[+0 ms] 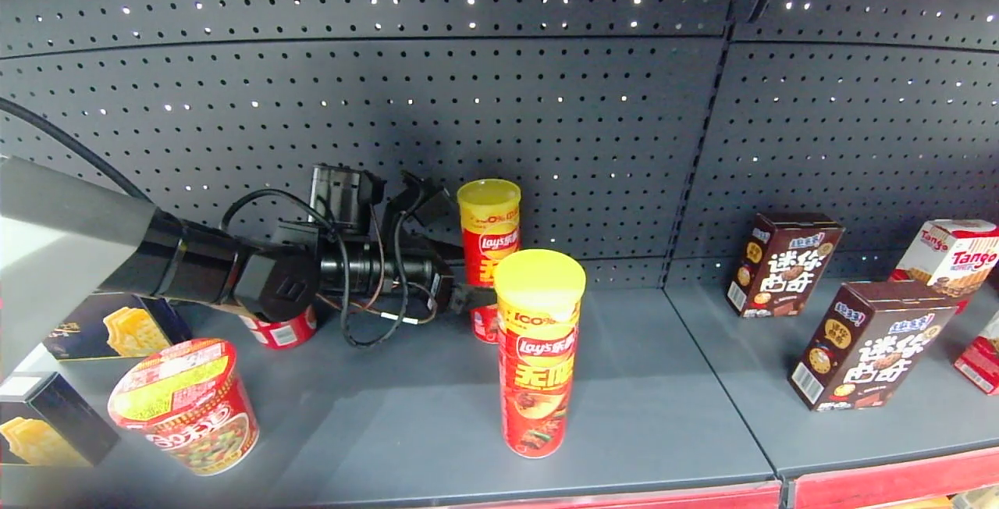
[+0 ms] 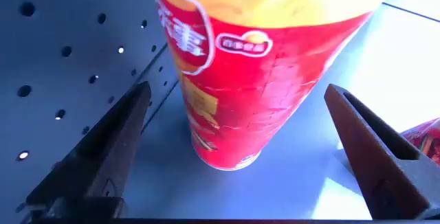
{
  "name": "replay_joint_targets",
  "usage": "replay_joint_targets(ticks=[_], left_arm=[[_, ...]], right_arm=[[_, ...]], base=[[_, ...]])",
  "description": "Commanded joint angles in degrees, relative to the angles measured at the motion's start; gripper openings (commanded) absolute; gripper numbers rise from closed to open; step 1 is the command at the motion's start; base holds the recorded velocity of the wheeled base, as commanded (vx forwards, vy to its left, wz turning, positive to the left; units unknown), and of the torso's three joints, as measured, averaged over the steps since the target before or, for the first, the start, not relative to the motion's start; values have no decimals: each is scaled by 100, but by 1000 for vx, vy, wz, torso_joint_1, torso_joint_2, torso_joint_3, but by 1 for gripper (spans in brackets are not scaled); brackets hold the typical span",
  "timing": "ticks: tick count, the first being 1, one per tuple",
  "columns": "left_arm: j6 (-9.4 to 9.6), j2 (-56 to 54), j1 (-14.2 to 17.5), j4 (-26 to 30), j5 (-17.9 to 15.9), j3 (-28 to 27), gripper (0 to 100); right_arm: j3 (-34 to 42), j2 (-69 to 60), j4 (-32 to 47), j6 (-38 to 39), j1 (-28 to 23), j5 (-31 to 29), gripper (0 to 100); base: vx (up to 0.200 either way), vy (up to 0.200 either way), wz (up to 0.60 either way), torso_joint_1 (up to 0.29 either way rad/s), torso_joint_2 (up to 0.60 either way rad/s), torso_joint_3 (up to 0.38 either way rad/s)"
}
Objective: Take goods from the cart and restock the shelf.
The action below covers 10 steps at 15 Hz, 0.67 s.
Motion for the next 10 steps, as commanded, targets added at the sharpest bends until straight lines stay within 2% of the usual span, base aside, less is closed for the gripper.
replay_joint_targets(ticks=[1,6,7,10], left_arm=[[1,-179,110,-10,-1,33,100],[36,-654,400,-1,-1,270,100],[115,-812,479,25,-1,473,100],[141,-944,540,-1,8,631,100]], right_arm=[[-1,7,2,-1,0,1,100],[-1,7,2,-1,0,1,100],[7,7,2,-1,0,1,100],[7,7,2,-1,0,1,100]], base=[[0,0,0,0,0,0],[0,0,0,0,0,0],[0,0,0,0,0,0],[0,0,0,0,0,0]])
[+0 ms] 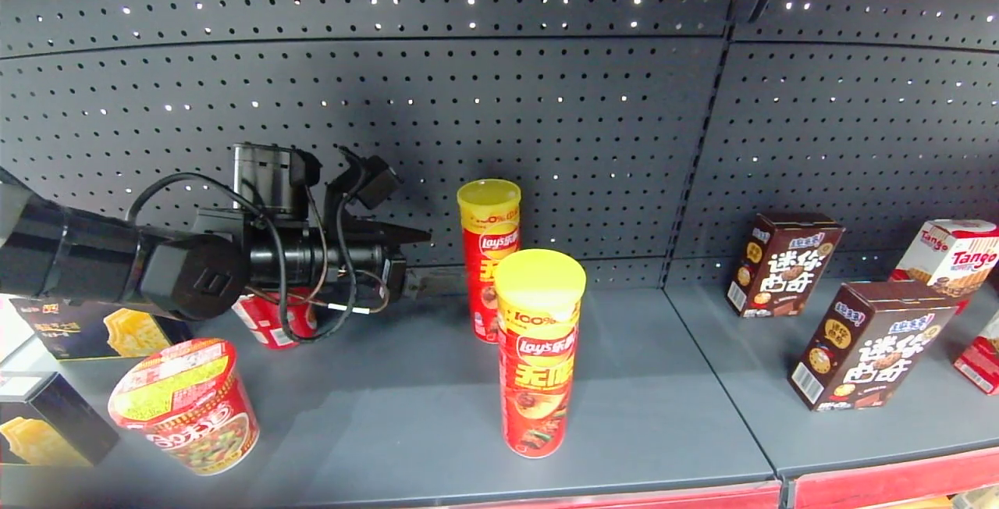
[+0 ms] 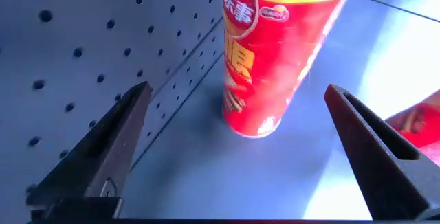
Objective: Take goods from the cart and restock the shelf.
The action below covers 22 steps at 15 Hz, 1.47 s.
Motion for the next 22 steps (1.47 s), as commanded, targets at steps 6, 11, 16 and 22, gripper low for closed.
replay_joint_targets(ticks=[6,11,16,22], left_arm=[[63,30,126,-52,567,-125,100],[159,153,65,-43,540,-169,100],[177,38,73,-43,-611,192,100],[168,3,-146,-8,-980,332,100]], right_arm=[[5,7,0,-1,0,4,100],[-4,7,0,-1,0,4,100],[5,7,0,-1,0,4,100],[-4,7,0,-1,0,4,100]], base=[[0,0,0,0,0,0],[0,0,0,0,0,0],[0,0,0,0,0,0],[0,0,0,0,0,0]])
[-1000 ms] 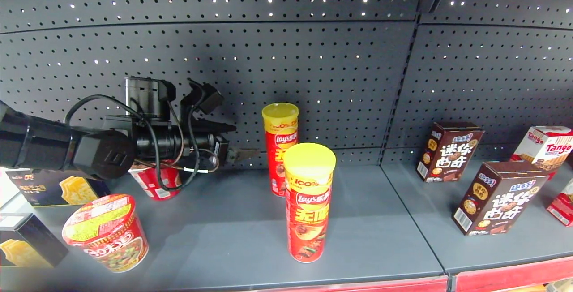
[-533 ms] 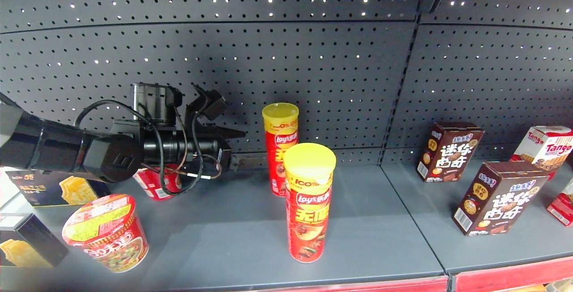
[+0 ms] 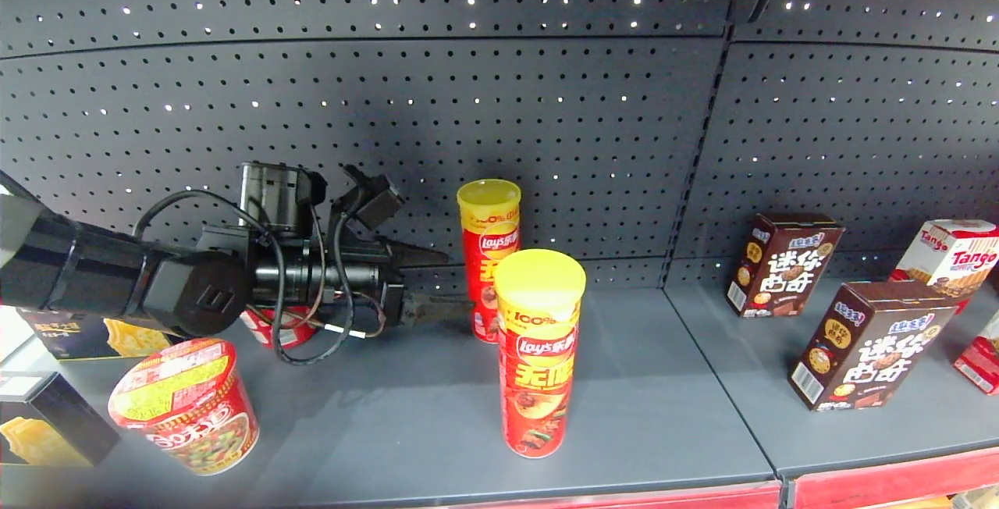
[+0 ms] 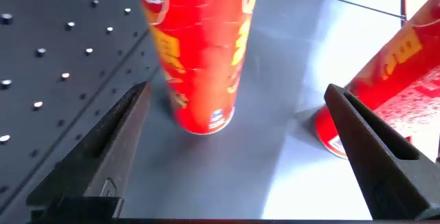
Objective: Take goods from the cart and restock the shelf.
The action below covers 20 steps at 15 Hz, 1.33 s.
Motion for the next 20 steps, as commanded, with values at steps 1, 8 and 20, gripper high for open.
replay_joint_targets(ticks=[1,8,20], left_arm=[[-4,-14,-121,12,0,7,100],[-12,92,-385,-15,17,-11,100],[-12,127,-235,-6,53,112,100]], right_arm=[[7,7,0,-1,0,4,100],[-1,7,0,-1,0,4,100],[-1,7,0,-1,0,4,100]], base=[[0,0,0,0,0,0],[0,0,0,0,0,0],[0,0,0,0,0,0]])
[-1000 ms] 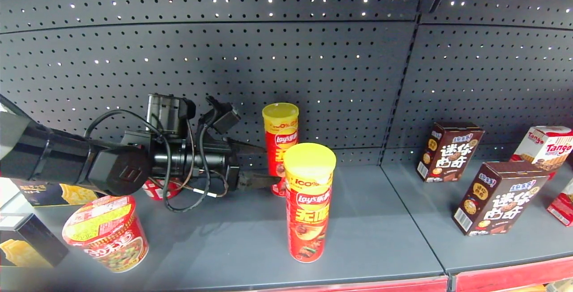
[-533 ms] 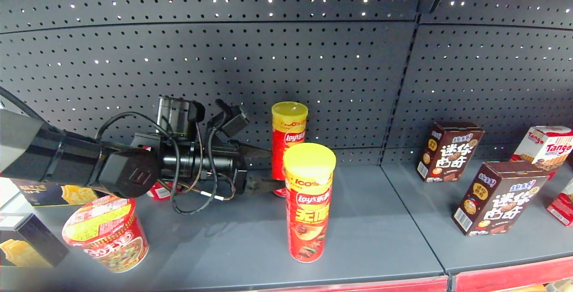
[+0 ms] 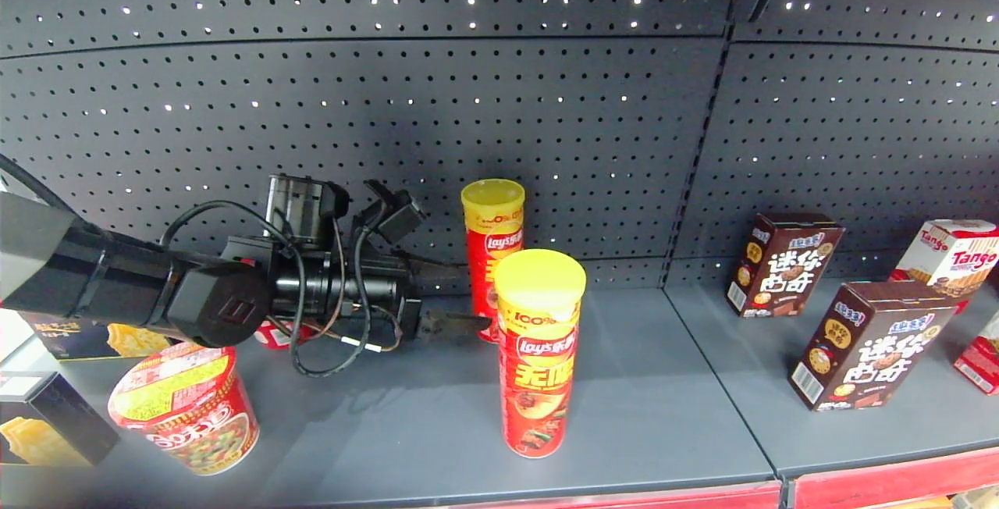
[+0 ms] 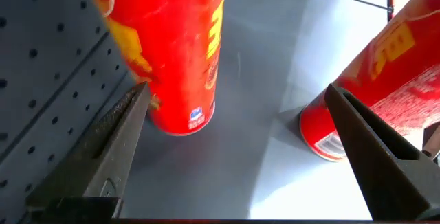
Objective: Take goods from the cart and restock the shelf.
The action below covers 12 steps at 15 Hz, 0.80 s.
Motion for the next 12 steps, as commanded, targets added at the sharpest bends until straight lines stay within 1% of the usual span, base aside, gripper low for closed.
replay_joint_targets(ticks=[1,12], left_arm=[[1,20,18,12,-2,25,100],[-25,213,-131,-15,-11,-98,100]], right_arm=[[-1,7,2,-1,0,4,100],[-1,7,2,-1,0,4,100]], base=[[0,0,0,0,0,0],[0,0,0,0,0,0]])
